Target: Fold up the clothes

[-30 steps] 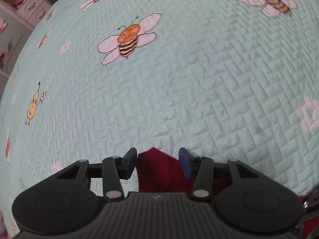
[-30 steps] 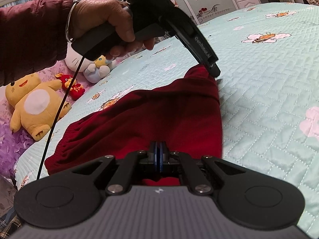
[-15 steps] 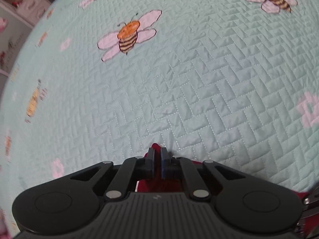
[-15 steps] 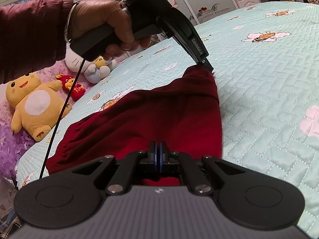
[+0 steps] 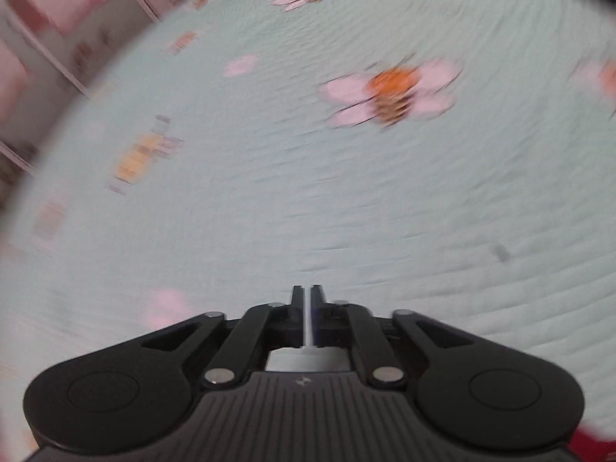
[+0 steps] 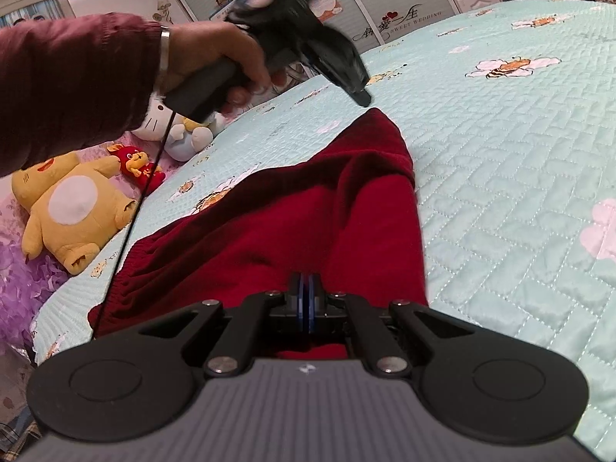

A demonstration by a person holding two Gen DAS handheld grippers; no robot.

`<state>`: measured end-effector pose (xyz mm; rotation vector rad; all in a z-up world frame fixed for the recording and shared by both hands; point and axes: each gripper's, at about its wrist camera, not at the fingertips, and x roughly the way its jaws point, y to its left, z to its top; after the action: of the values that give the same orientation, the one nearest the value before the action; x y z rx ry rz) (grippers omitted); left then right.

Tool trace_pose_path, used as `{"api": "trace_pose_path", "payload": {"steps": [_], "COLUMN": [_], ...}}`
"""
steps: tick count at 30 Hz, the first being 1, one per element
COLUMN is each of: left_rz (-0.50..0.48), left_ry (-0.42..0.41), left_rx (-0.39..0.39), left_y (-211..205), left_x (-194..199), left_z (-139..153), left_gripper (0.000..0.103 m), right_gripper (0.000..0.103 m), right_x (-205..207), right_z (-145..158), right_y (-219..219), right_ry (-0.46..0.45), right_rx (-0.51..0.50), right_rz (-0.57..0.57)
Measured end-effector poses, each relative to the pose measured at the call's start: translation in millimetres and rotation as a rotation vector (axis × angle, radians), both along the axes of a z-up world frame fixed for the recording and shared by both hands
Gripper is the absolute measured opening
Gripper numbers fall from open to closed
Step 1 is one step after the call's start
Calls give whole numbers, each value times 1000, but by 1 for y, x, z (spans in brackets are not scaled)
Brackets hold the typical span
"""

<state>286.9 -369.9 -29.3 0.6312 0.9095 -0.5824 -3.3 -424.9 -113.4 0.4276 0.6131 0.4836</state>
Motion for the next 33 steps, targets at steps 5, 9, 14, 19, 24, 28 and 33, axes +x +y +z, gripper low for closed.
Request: {"api": "trace_pose_path", "payload": {"steps": [5,9,14,19,24,28,33], "left_rz": [-184,-122,-108,67,111,133,108], "left_ry": [-30,43,95,-81,-98,-88,-76], "left_rx": [110,109,133,186,129,40,27], "left_y": [-21,-13,-19,4,2,-4,-7], "left_x": [-43,-30,-32,-8,-8,0,-11], "left_z": [-9,-23,-26,-14,-23,-19,-25], "left_gripper": [73,59,4,5,5,5,5], "right_gripper": [1,1,1,1,1,1,6], "right_x": [0,0,0,0,0,-3,-14], "right_z": [0,0,1,0,-1,0,15], "right_y": [0,1,1,2,1,3,-15], "right_ry": [5,4,4,0,6,0,-48], "right_rx": [10,8,8,4,14,5,75], "right_rz": [-1,-2,-2,-5,-7,-10,-68]}}
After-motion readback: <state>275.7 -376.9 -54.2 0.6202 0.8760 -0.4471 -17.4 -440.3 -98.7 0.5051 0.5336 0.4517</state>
